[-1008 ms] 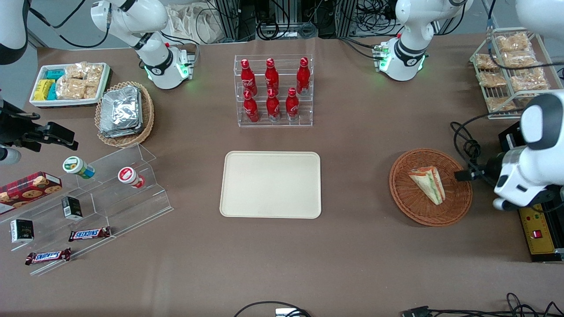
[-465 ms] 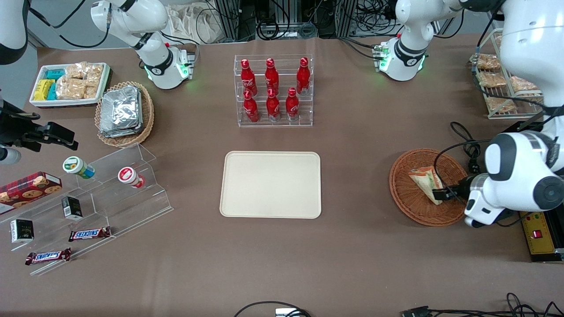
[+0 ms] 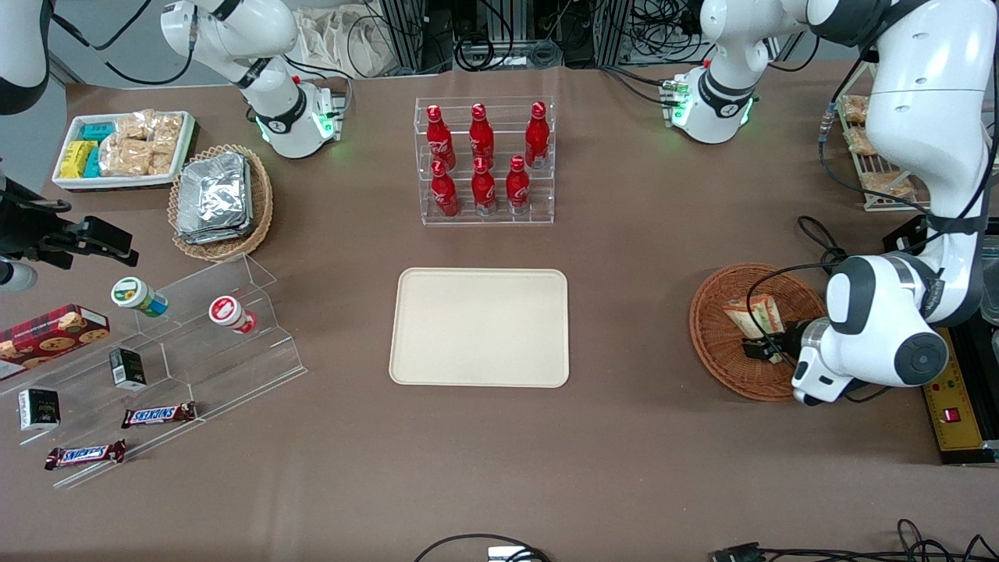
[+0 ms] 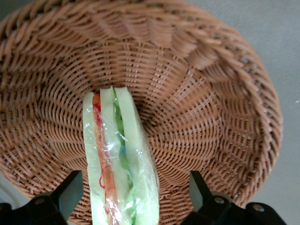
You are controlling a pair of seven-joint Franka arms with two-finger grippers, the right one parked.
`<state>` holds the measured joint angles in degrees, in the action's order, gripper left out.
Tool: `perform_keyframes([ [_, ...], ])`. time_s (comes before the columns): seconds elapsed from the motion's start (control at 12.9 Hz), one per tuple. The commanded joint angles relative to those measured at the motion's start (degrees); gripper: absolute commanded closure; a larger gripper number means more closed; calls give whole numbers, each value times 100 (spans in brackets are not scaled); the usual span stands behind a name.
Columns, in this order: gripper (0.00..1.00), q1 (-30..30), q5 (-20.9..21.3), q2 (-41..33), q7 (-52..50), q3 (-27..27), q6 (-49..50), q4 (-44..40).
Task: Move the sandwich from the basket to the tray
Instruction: 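Close the left gripper on the wrapped sandwich and lift it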
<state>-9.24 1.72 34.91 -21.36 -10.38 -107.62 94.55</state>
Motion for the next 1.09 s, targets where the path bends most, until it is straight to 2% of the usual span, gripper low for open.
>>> perform_keyframes([
  [0.0, 0, -26, 30, -160, -105, 1, -83, 301],
  [0.31, 1, -43, 30, -168, -114, 18, -319, 616],
  [0.39, 9, -34, 30, -186, -131, 18, -451, 739],
  [0.47, 28, -43, 21, -221, -140, 18, -513, 775],
  [0.62, 72, -43, 21, -282, -149, 18, -514, 785],
  [0.7, 87, -34, 21, -335, -166, 18, -505, 785],
  [0.78, 96, -26, 30, -448, -271, 18, -479, 776],
  [0.85, 100, 9, 30, -571, -376, 1, -444, 758],
  [1.01, 100, 36, 39, -861, -395, -26, -400, 741],
])
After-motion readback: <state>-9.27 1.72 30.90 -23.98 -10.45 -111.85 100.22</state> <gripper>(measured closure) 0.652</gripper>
